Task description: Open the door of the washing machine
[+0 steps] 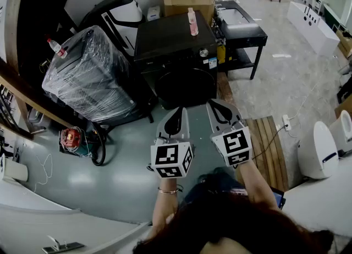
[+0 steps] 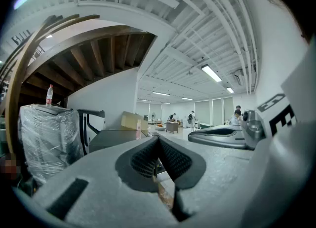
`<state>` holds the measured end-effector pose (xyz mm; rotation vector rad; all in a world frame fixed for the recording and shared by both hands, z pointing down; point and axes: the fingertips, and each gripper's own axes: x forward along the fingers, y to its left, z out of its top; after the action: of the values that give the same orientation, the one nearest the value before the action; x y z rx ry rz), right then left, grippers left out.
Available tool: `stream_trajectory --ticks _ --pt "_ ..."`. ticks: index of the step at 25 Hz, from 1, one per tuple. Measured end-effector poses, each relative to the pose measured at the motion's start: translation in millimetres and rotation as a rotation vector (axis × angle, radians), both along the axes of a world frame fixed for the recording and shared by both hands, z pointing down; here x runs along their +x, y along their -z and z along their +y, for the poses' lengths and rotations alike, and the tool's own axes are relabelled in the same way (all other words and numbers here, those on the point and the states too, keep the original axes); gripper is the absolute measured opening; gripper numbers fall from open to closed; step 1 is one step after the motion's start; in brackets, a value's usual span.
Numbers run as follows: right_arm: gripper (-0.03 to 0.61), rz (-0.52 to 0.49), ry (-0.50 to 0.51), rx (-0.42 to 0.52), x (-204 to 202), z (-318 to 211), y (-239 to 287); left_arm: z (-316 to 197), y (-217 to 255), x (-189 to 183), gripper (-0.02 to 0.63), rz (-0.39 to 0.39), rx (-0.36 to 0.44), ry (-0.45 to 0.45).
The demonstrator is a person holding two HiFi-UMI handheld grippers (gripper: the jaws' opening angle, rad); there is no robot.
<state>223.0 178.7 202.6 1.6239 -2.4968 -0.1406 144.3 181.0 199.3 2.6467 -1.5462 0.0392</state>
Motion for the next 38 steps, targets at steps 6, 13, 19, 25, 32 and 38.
stream_trajectory --ticks 6,13,19,25,32,38 --pt "-0.003 -0.028 -0.021 0.009 -6.6 -10.3 -3.2 -10.3 -4.8 -6.7 0.014 0.012 -0.003 -0.006" --pt "-0.002 -0.023 -0.050 0.001 -16.3 -40.3 -17.2 -40.4 -20.8 -19.5 0.014 0.020 -0.030 -0.027" --pt "-0.003 -0.014 -0.074 -0.001 -25.3 -74.8 -22.8 -75.8 -27.7 -26.3 0.014 0.014 -0.038 -0.048" --pt "-0.003 -0.014 -0.085 -0.019 -22.4 -108.1 -29.2 -109.6 -31.4 -19.2 0.012 0.014 -0.050 -0.067" --pt "-0.002 -0.015 -0.093 -0.033 -2.5 -151.4 -45.8 -150.0 -47.4 4.2 0.014 -0.003 -0.061 -0.085" --pt "-0.002 -0.019 -0.072 -0.080 20.9 -195.2 -65.6 -193.7 -61.2 34.9 0.014 -0.012 -0.080 -0.090"
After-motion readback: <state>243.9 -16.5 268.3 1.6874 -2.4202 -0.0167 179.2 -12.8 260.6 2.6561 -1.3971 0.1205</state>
